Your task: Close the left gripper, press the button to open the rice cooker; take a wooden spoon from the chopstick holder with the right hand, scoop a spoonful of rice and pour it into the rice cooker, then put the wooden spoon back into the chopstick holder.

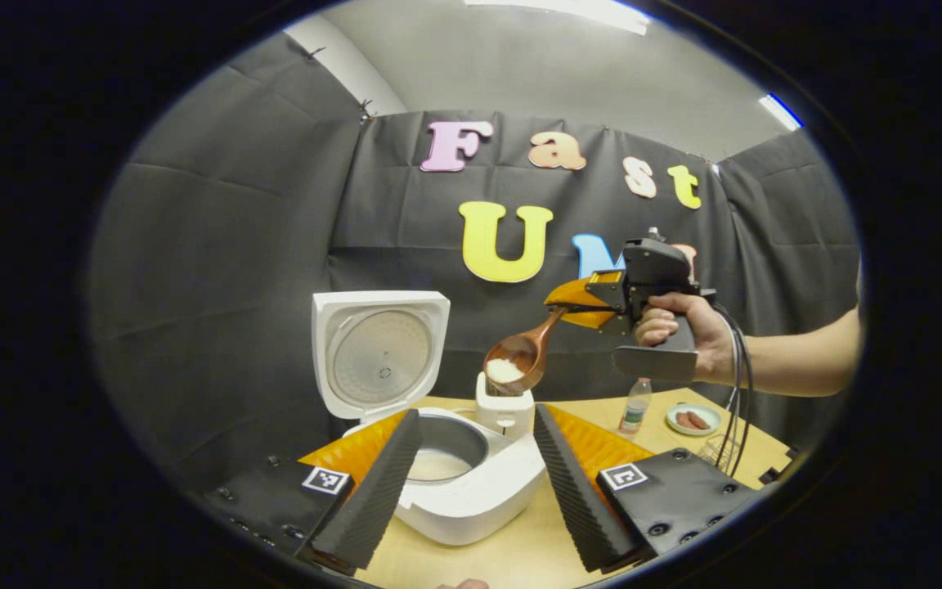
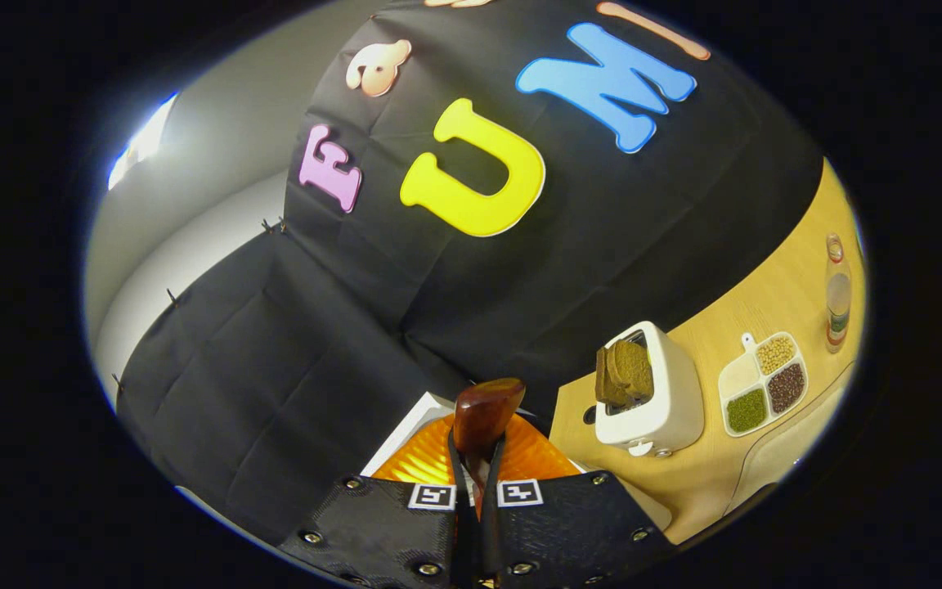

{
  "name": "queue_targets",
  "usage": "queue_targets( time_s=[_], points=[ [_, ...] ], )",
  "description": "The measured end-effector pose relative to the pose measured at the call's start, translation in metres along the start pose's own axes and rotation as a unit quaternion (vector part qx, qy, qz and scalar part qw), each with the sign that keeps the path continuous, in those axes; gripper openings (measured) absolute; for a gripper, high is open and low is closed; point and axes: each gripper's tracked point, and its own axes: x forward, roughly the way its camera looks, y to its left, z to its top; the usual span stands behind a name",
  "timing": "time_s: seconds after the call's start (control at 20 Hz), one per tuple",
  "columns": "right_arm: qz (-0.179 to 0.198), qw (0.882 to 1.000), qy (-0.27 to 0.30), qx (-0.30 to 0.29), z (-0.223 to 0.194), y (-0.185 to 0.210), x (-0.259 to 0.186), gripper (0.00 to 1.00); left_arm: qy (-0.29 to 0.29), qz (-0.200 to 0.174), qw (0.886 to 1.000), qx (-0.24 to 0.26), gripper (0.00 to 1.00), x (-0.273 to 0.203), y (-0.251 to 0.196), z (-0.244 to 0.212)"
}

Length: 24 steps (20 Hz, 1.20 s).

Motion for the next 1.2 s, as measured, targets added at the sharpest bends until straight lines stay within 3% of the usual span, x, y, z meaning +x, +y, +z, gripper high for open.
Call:
queue_targets(
  time_s=[0.25,0.55,0.75,1.2],
  points=[
    [-0.010,0.996,0.042,-0.080,-0.030,0.008,0.039,0.04,0.000,0.011,1.000,-0.004,0.96,-0.009,0.009,0.002],
    [-0.026,0.979,0.082,-0.183,-0.067,0.012,0.074,0.04,-0.006,0.037,0.999,-0.002,0.96,-0.016,0.020,-0.001],
    [-0.029,0.953,0.102,-0.283,-0.092,0.020,0.091,0.04,-0.003,0.048,0.999,-0.002,0.96,-0.022,0.026,-0.004],
    [0.004,0.900,0.129,-0.417,-0.130,0.047,0.101,0.05,-0.003,0.071,0.997,0.023,0.96,-0.033,0.034,-0.002]
  ],
)
